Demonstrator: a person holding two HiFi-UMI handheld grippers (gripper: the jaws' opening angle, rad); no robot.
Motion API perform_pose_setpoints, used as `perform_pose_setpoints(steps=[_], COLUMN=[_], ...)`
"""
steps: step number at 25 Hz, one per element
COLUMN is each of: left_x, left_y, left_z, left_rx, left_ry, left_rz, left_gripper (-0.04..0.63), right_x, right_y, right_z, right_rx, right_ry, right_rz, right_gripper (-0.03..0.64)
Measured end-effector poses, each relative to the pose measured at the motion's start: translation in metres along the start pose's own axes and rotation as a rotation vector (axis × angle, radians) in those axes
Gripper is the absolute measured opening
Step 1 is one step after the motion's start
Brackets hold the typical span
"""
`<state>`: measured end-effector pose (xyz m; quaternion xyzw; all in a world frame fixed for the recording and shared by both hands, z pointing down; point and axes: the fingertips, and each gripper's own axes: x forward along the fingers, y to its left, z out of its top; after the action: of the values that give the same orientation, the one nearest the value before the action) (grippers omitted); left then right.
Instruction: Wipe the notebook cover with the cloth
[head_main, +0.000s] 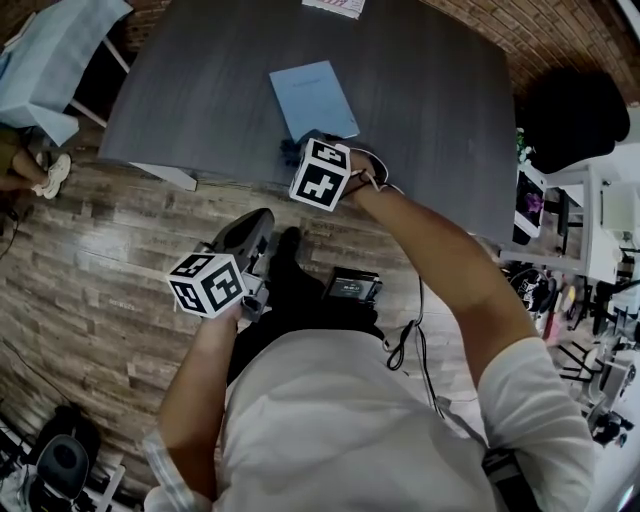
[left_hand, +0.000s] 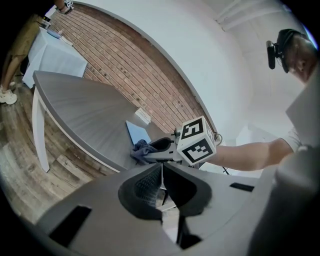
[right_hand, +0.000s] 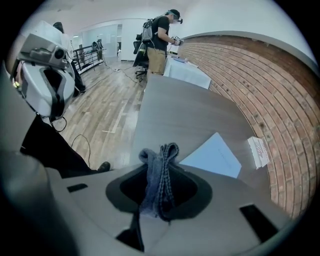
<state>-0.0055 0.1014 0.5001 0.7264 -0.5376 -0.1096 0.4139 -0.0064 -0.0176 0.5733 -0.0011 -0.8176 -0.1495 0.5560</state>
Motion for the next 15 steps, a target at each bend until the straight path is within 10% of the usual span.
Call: perform_pose_setpoints(steps=[15], left_x=[-0.051], left_y=[-0.022], left_z=[0.024], left_rx=[0.032], left_ry=[-0.114], left_rz=[-0.032], left_gripper=[0.008], right_x=[-0.076], right_y=[0.019], right_z=[0.025], right_rx=[0.221], right_ry=[-0.205], right_rz=[0.002], right_gripper=[0.114])
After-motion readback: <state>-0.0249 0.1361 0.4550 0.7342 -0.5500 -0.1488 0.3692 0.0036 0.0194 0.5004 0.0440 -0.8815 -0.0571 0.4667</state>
